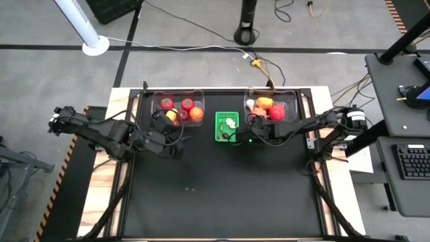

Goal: Sort produce into baskets
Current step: Put the garlic into the right transparent bin

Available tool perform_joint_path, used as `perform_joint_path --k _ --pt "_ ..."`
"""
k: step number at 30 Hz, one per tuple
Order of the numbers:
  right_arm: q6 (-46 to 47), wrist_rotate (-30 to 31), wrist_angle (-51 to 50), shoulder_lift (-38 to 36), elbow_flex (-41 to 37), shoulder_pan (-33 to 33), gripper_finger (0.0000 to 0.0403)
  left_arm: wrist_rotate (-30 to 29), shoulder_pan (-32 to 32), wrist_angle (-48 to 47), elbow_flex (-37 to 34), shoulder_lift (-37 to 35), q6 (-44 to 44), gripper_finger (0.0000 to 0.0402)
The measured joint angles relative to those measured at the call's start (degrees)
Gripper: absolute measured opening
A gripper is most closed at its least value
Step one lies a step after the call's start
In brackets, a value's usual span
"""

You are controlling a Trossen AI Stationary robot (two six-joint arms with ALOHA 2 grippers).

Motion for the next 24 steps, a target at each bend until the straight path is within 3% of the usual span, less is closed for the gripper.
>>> perform_joint_path --k 24 --pt "0.0 0.94 -0.17 0.02 -0.04 0.0 0.0063 0.0 0.0 0.0 0.0 0.0 -0.02 0.0287"
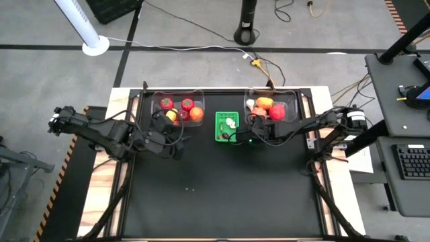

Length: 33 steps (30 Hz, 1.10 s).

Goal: Sort produce into baskets
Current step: Put the garlic into the right transparent bin

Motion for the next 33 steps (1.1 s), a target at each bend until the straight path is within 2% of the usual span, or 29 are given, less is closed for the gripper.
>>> perform_joint_path --k 5,19,27,33 --pt "-0.02 0.07 -0.05 0.0 0.0 0.0 0.0049 0.0 0.0 0.0 0.0 0.0 0.0 0.0287" --pt "0.68 -0.19 -0.05 -2.19 0.04 2.57 0.0048 0.0 -0.02 0.02 0.0 0.0 -0.02 0.0287" --pt "0.54 0.1 0.22 -8.74 0.07 4.37 0.0047 0.02 0.0 0.03 0.0 0.0 -0.02 0.0287" --pt "-2.49 4.7 -0.06 -15.64 0.09 2.57 0.0047 0.02 0.0 0.04 0.0 0.02 0.0 0.0287"
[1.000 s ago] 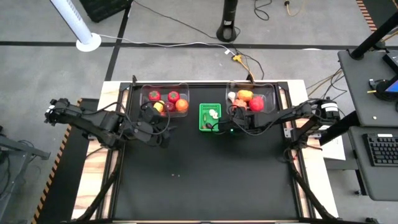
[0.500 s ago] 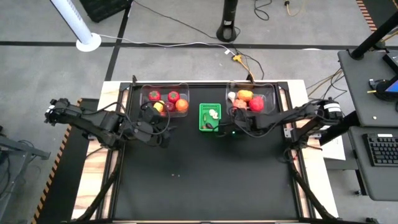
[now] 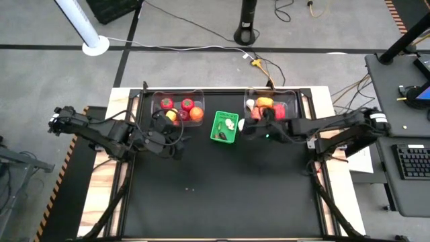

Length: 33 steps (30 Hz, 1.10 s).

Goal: Sort produce into baskets
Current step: Put the garlic into the right transparent bin

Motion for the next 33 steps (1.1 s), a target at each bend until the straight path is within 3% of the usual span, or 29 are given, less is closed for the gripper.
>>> perform_joint_path --k 9,18,33 --pt "-10.82 1.81 -0.01 -7.3 0.04 -10.62 0.0047 0.0 0.0 0.0 0.0 0.0 0.0 0.0287" --pt "-18.19 -3.3 -7.88 -8.0 0.09 -23.26 0.0047 0.0 0.0 0.0 0.0 0.0 -0.02 0.0287" --pt "-21.54 -3.76 -13.56 -4.18 0.07 -25.46 0.0058 0.02 0.0 0.0 0.0 0.0 -0.28 0.0287"
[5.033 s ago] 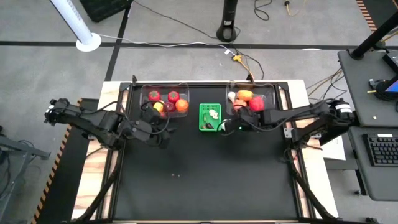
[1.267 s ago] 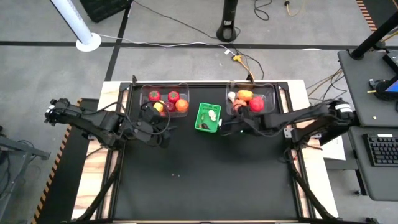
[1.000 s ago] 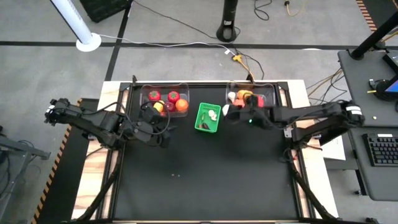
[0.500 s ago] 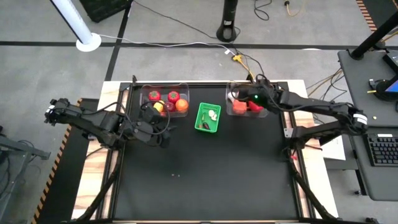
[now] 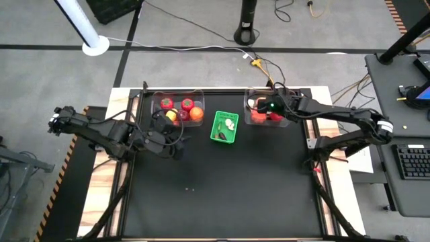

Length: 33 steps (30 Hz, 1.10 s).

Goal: Sort produce into baskets
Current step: Put the garlic into the right transparent bin, then return to Home Position

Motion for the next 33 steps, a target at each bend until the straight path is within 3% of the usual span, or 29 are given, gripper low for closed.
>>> perform_joint_path --k 14,19,26,30,33 --pt "0.76 -1.29 -1.23 -1.1 0.0 0.7 0.0166 0.46 0.0 0.23 0.0 0.0 0.02 0.0288" --pt "0.6 2.18 -1.03 -4.73 0.0 4.43 0.0179 2.35 0.0 5.52 0.0 0.28 -1.45 0.0288" --pt "-2.14 5.5 -0.7 -11.95 0.0 10.04 0.0173 3.59 -0.44 25.9 -3.23 -1.37 19.53 0.0288" --pt "-6.98 5.92 1.55 -14.28 -0.02 14.22 0.0169 3.82 -0.33 38.34 -13.76 -6.43 22.29 0.0288" --pt "-12.24 5.97 7.71 -14.74 -1.41 18.55 0.0165 8.61 -0.16 52.46 -24.02 -11.26 25.87 0.0288"
